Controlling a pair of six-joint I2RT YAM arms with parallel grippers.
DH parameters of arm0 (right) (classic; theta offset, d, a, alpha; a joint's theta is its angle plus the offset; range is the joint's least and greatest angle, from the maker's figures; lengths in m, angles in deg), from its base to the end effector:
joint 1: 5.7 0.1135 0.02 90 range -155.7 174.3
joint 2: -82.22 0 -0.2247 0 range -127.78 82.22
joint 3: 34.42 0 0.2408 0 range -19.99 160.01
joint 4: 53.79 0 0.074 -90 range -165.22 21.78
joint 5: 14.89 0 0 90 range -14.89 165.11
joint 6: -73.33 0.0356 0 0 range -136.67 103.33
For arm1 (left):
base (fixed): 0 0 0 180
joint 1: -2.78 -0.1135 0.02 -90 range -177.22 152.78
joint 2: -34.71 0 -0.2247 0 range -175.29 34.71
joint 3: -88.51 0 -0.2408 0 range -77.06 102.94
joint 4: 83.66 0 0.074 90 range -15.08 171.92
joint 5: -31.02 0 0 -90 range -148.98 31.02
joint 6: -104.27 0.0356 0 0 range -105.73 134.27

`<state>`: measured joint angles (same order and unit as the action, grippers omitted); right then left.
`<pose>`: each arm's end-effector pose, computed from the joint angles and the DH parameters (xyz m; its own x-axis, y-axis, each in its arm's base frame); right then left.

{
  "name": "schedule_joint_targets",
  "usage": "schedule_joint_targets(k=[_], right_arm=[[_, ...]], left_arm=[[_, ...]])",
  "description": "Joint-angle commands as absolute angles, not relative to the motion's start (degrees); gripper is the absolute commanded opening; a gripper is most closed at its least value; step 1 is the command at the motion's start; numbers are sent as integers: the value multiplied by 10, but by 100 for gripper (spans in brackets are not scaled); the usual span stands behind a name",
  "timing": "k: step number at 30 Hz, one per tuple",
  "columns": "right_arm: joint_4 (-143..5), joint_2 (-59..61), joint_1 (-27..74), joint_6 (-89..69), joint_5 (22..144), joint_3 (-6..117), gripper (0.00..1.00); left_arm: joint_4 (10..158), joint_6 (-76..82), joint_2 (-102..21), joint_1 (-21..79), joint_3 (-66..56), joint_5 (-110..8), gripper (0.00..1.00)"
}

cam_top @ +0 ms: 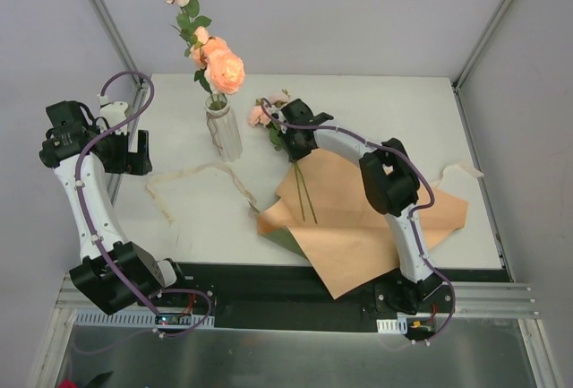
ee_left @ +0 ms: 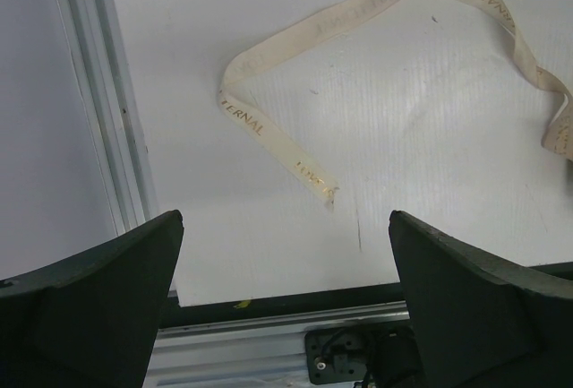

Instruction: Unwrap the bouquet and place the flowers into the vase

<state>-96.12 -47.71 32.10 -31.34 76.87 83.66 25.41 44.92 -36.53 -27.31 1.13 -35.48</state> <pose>0.3660 0.2853 0.1475 -0.4611 -0.6780 -0.5725 -0.7686 0.6275 -0.1241 0.2158 0.1086 0.3329 -0.6867 0.1424 -0.7128 0.1327 0.9887 0.0697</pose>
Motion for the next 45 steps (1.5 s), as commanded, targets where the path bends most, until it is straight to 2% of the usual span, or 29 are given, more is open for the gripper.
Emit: schedule_joint_targets(k=[1,5,10,19,24,27,28,34,40,43,45], right_arm=[[-971,-474,321,-306,756,850,11],[-947,-422,321,-291,755,821,4],[-897,-317,321,-281,733,779,2],[-893,-254,315,-268,775,780,15],[-889,-266,315,-245,793,747,16],[-859,-262,315,-229,785,705,12],[-847,-248,314,-226,778,692,2],[-746,-152,310,-218,732,627,1],[-694,-79,278,-174,767,679,1],[-561,-32,268,-132,791,644,1],[-313,-22,268,-115,796,592,1]], left_arm=[[247,455,-367,-275,29,-353,99],[246,458,-365,-275,28,-353,99],[247,458,-362,-275,26,-350,99],[246,462,-345,-275,17,-345,99],[246,470,-333,-275,6,-346,99],[246,470,-332,-275,3,-344,99],[245,470,-331,-275,3,-344,99],[246,468,-331,-275,6,-342,99],[243,460,-330,-275,17,-332,99],[241,457,-329,-275,22,-331,99],[241,454,-330,-275,27,-327,99]])
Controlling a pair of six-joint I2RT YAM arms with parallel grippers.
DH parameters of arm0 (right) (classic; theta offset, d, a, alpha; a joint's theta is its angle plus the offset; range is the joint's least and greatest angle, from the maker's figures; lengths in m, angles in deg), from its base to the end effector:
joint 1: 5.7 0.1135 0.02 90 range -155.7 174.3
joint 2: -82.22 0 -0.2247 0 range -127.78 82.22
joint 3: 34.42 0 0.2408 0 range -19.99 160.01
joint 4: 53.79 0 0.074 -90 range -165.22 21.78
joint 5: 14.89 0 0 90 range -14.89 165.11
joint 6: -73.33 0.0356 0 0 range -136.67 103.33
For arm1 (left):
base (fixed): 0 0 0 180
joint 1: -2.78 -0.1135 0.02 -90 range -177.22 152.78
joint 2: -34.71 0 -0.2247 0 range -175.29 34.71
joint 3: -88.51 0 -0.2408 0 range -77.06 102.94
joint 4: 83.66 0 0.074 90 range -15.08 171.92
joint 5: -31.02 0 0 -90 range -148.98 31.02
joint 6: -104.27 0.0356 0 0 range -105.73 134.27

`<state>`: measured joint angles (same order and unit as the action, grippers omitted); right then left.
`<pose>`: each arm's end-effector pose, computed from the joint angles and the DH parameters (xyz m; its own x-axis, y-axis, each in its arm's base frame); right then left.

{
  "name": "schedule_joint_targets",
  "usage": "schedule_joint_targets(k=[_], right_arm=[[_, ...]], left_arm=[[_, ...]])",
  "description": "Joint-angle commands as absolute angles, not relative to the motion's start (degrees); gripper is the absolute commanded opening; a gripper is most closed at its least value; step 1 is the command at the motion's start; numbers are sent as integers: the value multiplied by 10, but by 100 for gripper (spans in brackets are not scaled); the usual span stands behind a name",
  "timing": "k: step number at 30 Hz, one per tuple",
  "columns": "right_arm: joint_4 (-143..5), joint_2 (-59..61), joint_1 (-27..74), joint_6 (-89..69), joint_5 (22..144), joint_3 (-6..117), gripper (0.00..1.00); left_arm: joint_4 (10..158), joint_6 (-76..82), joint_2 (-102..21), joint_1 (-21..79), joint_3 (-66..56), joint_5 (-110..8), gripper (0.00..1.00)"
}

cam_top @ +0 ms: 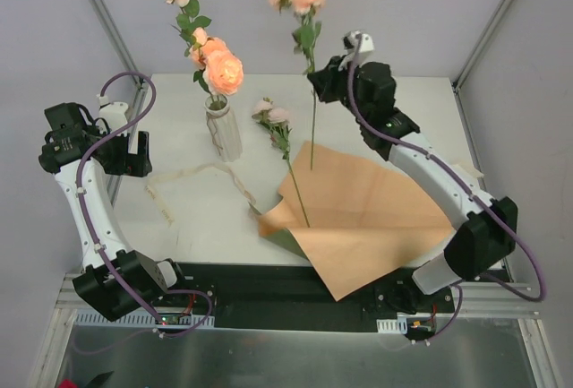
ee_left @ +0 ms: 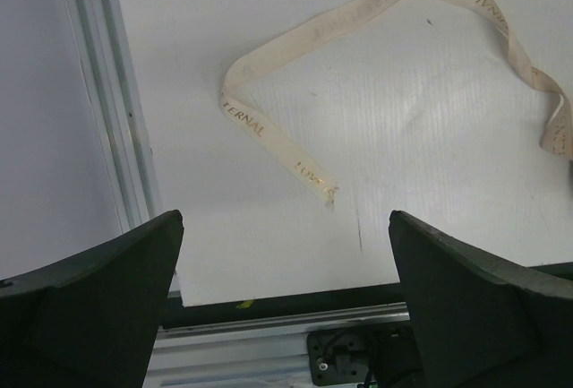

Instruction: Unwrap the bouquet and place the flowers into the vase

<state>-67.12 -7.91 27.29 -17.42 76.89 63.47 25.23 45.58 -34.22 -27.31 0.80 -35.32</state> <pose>0.3082 0.2014 0.3601 -0.0739 -0.0636 -0.9952 -0.5712 0.8208 -0.0100 0.2079 0.1039 0.3397 -0.6645 0.1651 -0.7288 0.1400 0.9855 0.0956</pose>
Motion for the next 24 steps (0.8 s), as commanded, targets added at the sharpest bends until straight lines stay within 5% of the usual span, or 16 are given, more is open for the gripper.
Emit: schedule_joint_targets(k=[1,2,5,11,24], right_arm=[[-218,-36,269,-102,802,566,1],[-55,-61,272,-96,808,574,1],[68,-180,273,-79,871,710,1],[27,-318,314,-105,908,898,0],[-44,-453,348,-162,924,1075,1]], left_arm=[[241,449,-331,-275,30,-324,99],[240,446,-331,-275,34,-318,99],[239,438,-334,-275,41,-309,99],[238,434,-344,-275,44,-309,99],[236,441,-370,-275,57,-315,99]])
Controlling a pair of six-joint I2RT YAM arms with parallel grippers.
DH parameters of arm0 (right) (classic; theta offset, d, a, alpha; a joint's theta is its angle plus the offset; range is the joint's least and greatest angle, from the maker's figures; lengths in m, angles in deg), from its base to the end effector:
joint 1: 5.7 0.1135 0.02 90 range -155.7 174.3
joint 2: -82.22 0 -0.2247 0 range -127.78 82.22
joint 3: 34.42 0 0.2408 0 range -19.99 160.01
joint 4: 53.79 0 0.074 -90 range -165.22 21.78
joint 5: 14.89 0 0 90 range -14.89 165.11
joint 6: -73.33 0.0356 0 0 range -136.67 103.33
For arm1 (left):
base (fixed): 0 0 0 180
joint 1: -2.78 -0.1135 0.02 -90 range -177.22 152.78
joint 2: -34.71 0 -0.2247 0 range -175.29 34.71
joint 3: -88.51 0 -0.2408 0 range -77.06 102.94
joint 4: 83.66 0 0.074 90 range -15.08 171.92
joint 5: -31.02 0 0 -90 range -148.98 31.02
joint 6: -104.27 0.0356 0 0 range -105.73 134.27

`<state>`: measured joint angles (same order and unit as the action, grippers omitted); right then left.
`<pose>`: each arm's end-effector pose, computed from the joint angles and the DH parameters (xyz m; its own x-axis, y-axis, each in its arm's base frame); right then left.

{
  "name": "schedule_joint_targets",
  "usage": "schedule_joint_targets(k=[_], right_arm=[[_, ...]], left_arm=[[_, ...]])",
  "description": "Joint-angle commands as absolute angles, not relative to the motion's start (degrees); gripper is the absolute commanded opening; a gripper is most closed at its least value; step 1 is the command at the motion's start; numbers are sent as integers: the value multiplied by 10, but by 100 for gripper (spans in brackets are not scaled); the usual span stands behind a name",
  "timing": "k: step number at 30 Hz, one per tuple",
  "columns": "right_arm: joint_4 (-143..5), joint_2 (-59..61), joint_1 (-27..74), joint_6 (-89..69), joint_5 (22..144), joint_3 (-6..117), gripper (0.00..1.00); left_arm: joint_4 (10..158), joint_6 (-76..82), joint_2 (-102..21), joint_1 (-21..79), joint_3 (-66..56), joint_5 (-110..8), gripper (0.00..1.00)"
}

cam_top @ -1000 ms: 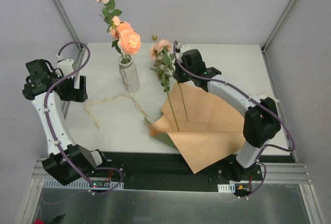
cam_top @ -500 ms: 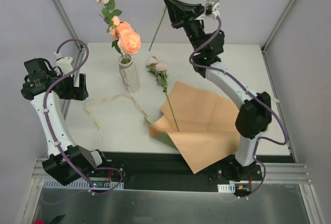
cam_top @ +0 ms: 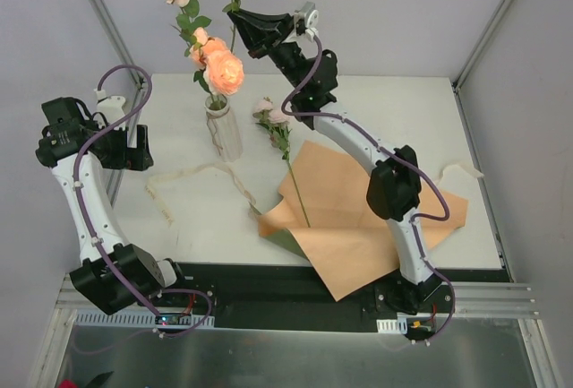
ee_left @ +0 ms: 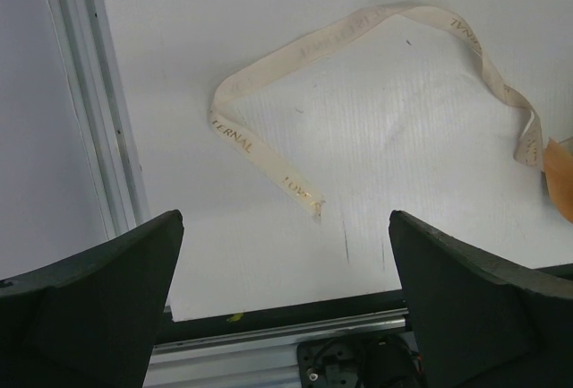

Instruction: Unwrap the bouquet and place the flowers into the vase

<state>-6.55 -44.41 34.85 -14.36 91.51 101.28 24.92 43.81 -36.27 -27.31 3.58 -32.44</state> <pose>0.3368 0.3014 0.4218 0.6018 0.5658 -0.5637 -0.7675 0.6048 -0.2124 0.2142 0.1057 0.3464 -0.6454 0.1358 -0.7516 0.1514 0.9873 0.0483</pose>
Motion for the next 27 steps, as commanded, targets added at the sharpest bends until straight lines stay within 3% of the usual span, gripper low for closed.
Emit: schedule_joint_targets(k=[1,20,25,26,27], right_arm=[[-49,-456,352,-163,923,1082,0],[-73,-527,382,-208,877,1082,0],[-127,-492,403,-267,885,985,0],[-150,-467,410,-285,866,967,3],[-210,-455,419,-294,856,955,13]], left_arm=[[236,441,-371,-275,57,-315,99],[236,458,-357,-275,37,-293,99],[237,459,-353,-275,34,-288,99],[237,458,-353,-275,34,-284,99],[237,458,-353,-275,34,-283,99]])
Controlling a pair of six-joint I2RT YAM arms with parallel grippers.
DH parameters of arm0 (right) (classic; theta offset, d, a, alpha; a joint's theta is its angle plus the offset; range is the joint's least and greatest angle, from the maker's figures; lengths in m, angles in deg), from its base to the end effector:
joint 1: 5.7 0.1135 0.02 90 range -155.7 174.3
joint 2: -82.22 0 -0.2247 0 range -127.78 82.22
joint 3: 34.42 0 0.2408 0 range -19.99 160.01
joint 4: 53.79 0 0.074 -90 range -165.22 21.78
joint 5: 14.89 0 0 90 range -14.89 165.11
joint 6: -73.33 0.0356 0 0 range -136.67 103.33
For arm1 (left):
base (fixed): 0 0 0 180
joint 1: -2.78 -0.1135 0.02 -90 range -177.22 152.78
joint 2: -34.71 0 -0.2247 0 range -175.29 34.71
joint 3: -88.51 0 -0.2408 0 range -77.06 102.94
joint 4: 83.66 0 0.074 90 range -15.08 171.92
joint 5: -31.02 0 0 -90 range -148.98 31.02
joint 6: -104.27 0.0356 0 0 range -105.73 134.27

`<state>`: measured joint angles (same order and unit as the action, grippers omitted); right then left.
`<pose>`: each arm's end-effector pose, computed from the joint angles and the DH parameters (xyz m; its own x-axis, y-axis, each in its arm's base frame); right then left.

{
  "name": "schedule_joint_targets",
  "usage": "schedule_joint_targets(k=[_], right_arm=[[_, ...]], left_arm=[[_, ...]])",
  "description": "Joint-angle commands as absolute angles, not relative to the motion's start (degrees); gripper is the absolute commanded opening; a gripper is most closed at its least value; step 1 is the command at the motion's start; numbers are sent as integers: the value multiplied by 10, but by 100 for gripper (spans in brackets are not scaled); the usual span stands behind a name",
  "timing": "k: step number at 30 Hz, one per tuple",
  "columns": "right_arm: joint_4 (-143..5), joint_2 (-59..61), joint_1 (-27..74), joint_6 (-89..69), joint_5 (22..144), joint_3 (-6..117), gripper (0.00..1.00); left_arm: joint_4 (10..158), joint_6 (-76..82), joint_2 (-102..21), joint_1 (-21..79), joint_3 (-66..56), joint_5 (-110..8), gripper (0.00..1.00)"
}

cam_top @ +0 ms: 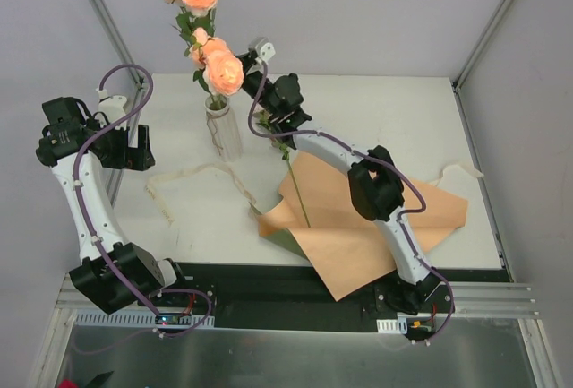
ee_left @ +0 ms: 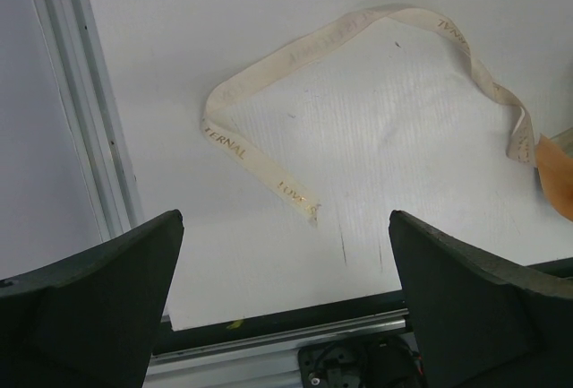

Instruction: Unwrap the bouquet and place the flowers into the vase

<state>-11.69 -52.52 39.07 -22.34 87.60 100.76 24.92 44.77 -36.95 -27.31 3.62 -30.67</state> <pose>0.3489 0.3570 0.3485 0.5568 0.4164 -0.7188 -0.7494 0.6251 -0.2183 0.2168 0.1061 0.3444 -0.6384 0.1465 -0.7557 0.1826 0.9825 0.0363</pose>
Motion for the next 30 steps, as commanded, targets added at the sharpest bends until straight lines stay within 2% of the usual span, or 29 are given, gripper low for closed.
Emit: schedule_joint_targets(k=[1,3,7,10,16,19,22,23,25,27,30], right_arm=[[-238,-444,421,-286,854,950,30],[-293,-436,420,-270,864,949,36],[-361,-407,416,-255,869,957,54],[-404,-382,406,-249,863,961,61],[-456,-316,363,-231,860,927,73],[-509,-288,335,-232,874,905,74],[-586,-271,318,-243,886,879,79],[-672,-275,316,-250,883,885,80],[-754,-282,314,-278,859,891,84],[-811,-276,313,-297,838,850,97],[-832,-267,313,-313,795,801,97]], left_arm=[[237,458,-354,-275,33,-284,99],[236,456,-358,-275,32,-282,99],[237,454,-359,-275,31,-278,99],[239,453,-355,-275,31,-273,99],[245,455,-346,-275,17,-275,99],[247,454,-347,-275,13,-275,99],[249,451,-347,-275,12,-275,99],[249,451,-347,-276,12,-275,99],[251,450,-349,-275,12,-277,99],[251,451,-349,-275,10,-279,99],[251,452,-352,-275,12,-286,99]])
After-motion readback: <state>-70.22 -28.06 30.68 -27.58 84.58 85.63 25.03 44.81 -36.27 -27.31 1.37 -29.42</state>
